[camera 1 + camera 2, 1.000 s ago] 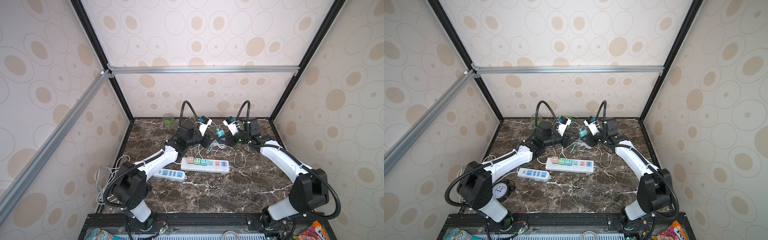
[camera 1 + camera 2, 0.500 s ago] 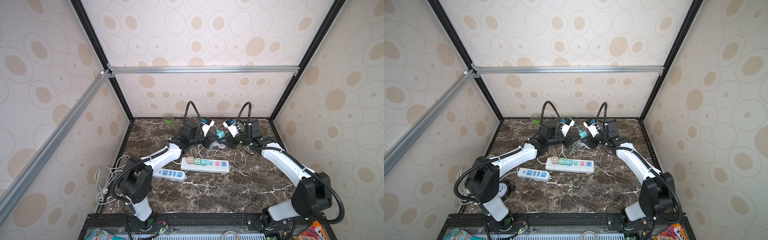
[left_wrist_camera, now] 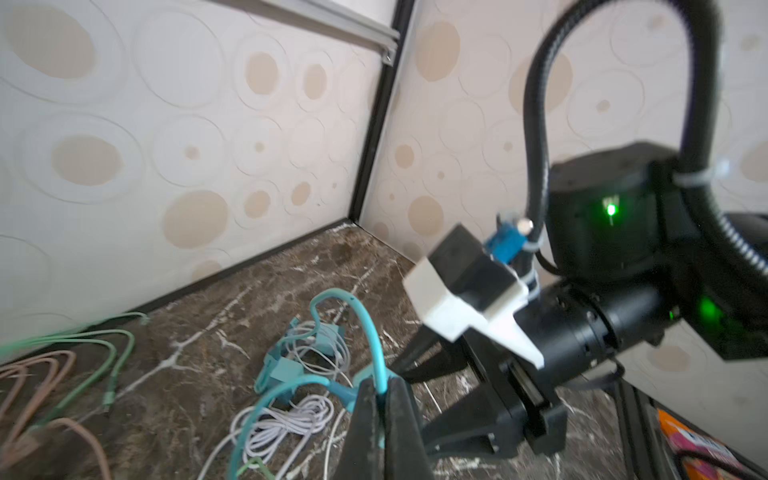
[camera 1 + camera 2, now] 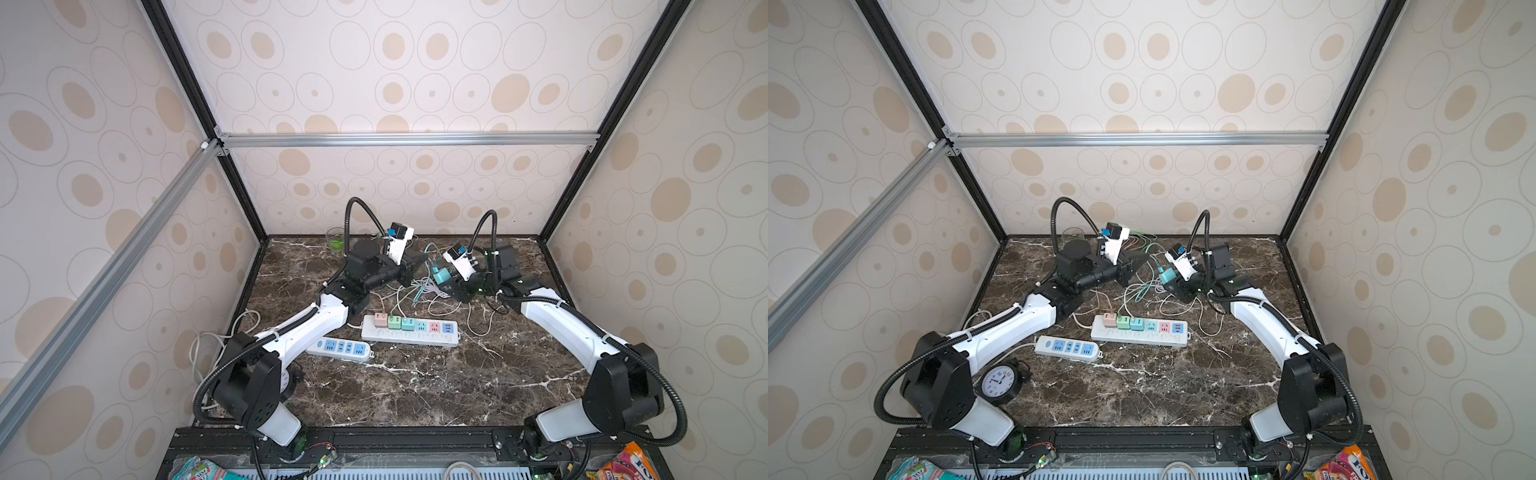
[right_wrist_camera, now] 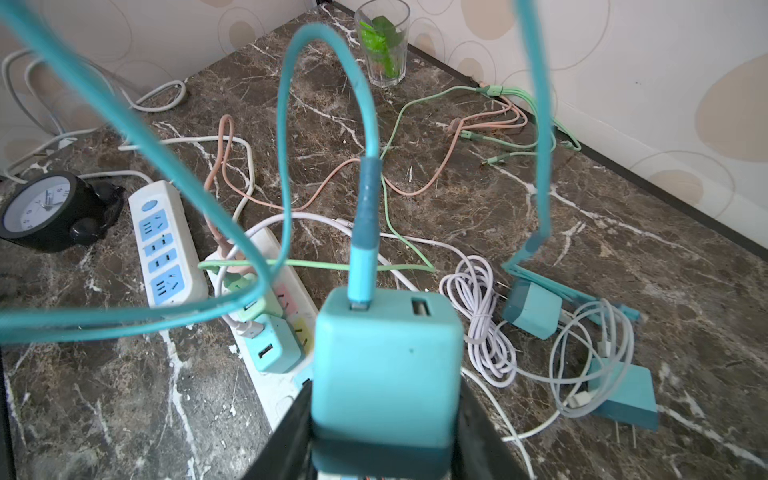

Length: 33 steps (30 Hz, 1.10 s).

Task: Insert plugs into power strip
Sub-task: Pick up the power cord, then place the power cord at the top-center of the table.

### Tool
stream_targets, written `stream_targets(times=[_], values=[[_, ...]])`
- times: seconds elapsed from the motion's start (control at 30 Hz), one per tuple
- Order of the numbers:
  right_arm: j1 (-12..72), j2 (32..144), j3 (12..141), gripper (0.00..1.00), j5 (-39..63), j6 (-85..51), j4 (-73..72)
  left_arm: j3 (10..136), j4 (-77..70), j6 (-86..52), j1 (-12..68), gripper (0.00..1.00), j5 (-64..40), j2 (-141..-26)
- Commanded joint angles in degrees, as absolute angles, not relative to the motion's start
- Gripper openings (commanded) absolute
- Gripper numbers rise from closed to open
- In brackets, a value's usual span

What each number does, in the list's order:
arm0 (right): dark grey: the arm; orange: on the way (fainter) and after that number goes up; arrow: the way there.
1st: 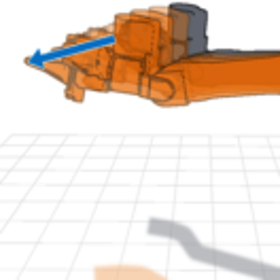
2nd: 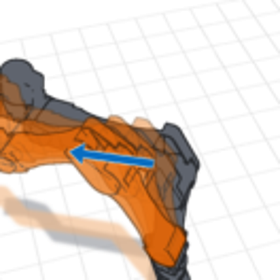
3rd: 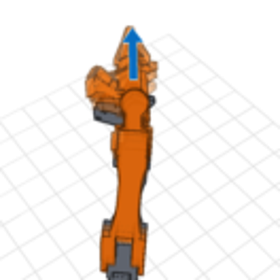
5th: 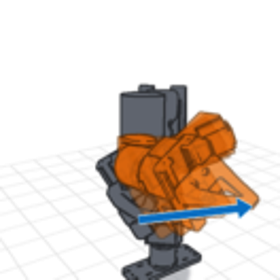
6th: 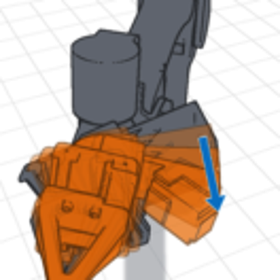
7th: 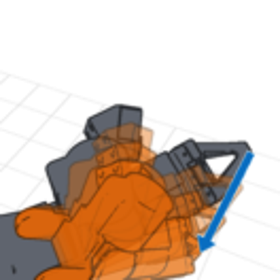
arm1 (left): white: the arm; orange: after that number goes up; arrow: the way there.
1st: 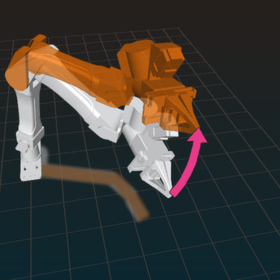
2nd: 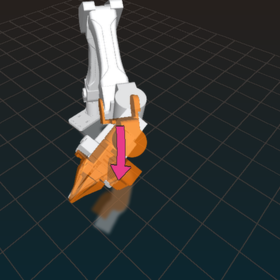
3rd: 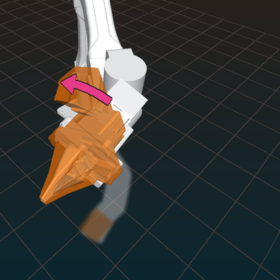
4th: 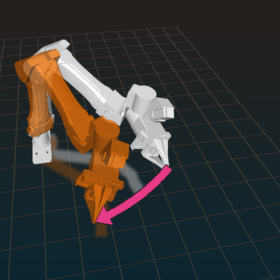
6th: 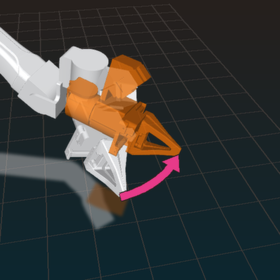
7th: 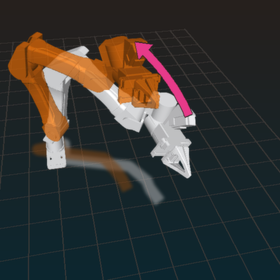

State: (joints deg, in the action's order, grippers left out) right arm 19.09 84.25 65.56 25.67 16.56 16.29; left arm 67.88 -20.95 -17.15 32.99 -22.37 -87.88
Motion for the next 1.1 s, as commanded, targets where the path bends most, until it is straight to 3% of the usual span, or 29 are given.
stream_targets(times=[0.0, 0.23, 0.43, 0.47, 0.53, 0.57, 0.6, 0.8, 0.87, 1.07], values=[[19.7, 84.3, 63.9, 0.00, 24.2, 20.0, 16.4, 73.0, -19.2, -19.0, 30.7, 0.00, -1.5, -87.8], [19.7, 82.5, 62.7, 0.00, 15.0, 16.6, 12.7, 77.6, -19.1, -25.3, 23.4, 0.00, 9.9, -92.1], [20.7, 82.8, 61.2, 0.00, 17.8, 15.1, 9.3, 78.8, -11.8, -26.8, 22.2, 0.00, 15.8, -95.6], [21.4, 82.8, 61.1, 0.00, 17.2, 15.3, 8.6, 79.2, -9.9, -26.7, 22.0, 0.04, 15.4, -95.9], [22.5, 82.6, 60.4, 0.00, 15.5, 15.9, 6.7, 79.6, -6.6, -25.0, 21.7, 0.49, 11.6, -95.6], [22.9, 82.6, 60.3, 0.00, 14.6, 16.0, 5.8, 79.4, -5.7, -24.2, 21.7, 0.65, 10.2, -94.9], [23.2, 82.5, 60.1, 0.00, 13.7, 16.2, 5.1, 78.6, -5.1, -23.4, 21.7, 0.74, 9.0, -93.8], [23.9, 82.7, 60.0, 0.00, 11.9, 17.5, 4.0, 73.2, -1.0, -15.6, 21.7, 0.93, 10.8, -84.0], [24.3, 82.4, 60.3, 0.00, 12.5, 19.3, 4.8, 72.9, 1.2, -11.9, 21.7, 0.98, 4.1, -81.6], [26.9, 80.6, 59.0, 0.00, 14.7, 32.1, 6.1, 79.7, 11.9, -1.1, 23.0, 0.98, -19.7, -81.8]])
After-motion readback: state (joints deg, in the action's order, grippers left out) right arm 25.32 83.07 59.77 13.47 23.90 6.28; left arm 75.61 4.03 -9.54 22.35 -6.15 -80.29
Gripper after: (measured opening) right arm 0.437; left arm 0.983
